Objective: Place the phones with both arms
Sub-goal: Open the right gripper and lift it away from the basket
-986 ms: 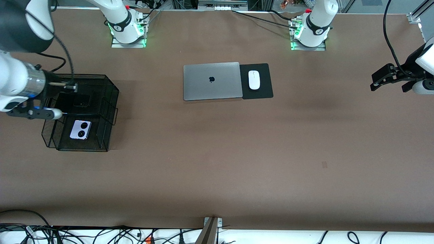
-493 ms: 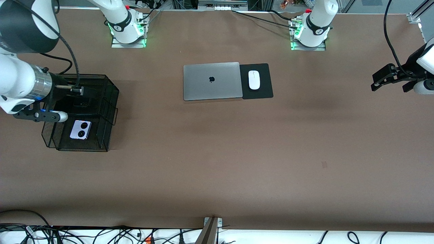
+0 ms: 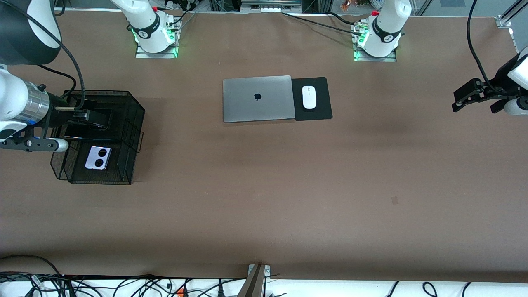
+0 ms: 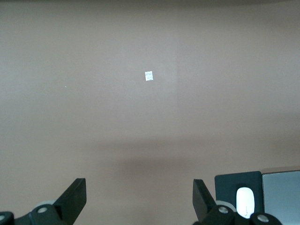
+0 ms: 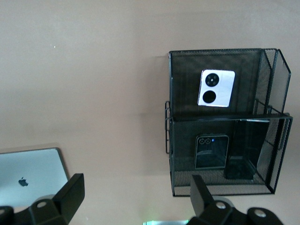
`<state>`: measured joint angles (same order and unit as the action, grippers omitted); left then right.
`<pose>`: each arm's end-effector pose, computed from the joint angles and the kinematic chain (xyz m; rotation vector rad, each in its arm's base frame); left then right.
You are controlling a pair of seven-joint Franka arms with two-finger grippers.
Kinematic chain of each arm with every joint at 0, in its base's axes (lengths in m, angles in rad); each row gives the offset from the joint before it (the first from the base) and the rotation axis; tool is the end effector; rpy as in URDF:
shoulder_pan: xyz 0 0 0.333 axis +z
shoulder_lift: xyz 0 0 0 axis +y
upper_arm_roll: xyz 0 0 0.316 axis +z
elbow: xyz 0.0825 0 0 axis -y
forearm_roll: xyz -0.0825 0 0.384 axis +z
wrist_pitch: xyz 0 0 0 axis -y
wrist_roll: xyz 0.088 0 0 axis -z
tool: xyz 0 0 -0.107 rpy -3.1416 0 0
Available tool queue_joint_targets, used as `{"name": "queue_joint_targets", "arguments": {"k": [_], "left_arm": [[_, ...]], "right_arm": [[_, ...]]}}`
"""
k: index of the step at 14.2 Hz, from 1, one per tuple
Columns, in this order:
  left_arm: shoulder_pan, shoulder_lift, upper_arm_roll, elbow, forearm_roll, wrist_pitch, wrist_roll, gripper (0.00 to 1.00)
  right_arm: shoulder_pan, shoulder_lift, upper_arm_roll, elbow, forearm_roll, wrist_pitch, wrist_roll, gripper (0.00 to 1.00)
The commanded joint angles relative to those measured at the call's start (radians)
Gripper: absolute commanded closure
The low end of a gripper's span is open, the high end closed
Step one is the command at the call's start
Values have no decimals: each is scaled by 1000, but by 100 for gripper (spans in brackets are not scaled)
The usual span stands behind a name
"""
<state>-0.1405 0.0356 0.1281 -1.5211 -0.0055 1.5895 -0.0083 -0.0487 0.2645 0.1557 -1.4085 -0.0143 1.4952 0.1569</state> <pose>0.5678 -0.0090 0.6299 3.1399 -0.0067 0.0519 0.6175 0.0529 0.5401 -3.1250 0.0805 0.2768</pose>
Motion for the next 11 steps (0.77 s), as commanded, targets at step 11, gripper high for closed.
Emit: {"name": "queue_joint_targets", "arguments": {"k": [11], "left_arm": [[7,0,-5,2,-2,10,11,0]], "right_arm": [[-157,-126,99,-164,-4,-6,-45,0]]}}
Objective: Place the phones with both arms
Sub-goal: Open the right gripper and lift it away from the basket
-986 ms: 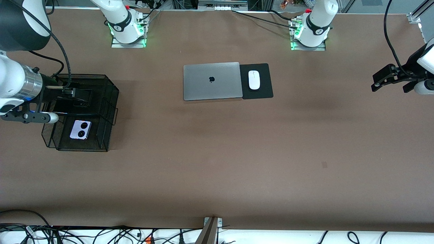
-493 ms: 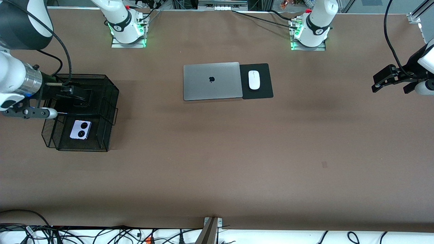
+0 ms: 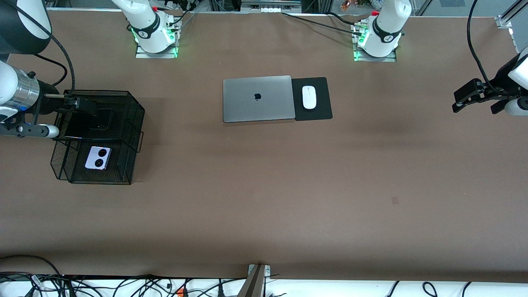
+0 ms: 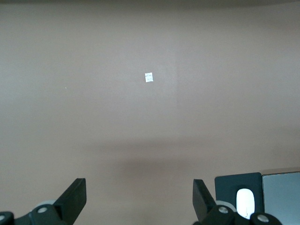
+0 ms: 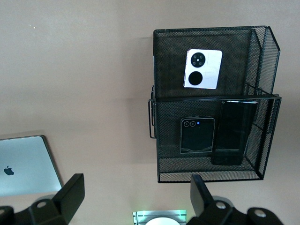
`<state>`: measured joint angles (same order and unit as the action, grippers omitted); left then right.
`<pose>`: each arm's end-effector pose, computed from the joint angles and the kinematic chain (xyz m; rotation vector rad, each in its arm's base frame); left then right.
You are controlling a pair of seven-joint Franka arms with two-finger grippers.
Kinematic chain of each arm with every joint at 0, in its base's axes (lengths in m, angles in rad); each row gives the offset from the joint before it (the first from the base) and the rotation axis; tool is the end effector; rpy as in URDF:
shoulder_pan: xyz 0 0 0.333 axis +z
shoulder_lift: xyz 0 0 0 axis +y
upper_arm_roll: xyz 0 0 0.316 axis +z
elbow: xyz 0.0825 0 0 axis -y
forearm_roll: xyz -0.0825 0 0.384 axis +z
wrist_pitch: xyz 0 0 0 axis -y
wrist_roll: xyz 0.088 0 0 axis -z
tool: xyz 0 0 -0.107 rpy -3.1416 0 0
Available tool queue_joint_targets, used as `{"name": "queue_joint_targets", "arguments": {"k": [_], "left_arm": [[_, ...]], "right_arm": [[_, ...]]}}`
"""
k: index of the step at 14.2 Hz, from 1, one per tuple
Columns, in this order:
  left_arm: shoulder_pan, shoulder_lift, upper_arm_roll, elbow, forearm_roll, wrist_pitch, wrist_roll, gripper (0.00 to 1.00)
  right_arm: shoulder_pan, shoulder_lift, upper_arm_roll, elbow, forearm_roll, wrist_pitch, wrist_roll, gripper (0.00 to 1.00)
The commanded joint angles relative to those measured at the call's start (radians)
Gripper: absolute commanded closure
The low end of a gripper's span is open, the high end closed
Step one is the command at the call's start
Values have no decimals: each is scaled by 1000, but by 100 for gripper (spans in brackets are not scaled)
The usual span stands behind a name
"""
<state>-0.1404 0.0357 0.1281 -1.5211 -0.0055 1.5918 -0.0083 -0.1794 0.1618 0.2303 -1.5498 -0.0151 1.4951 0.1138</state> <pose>0.5681 -0.0090 0.6300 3.1398 -0.0065 0.0554 0.5860 0.0189 0.5382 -3.1180 0.0958 0.3340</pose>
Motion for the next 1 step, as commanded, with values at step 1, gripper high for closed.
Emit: {"name": "queue_joint_targets", "arguments": {"k": [1], "left_arm": [[7,0,-4,2,-2,8,11,0]], "right_arm": [[-28,-24,26,-20,-3,-7,-2,0]]}}
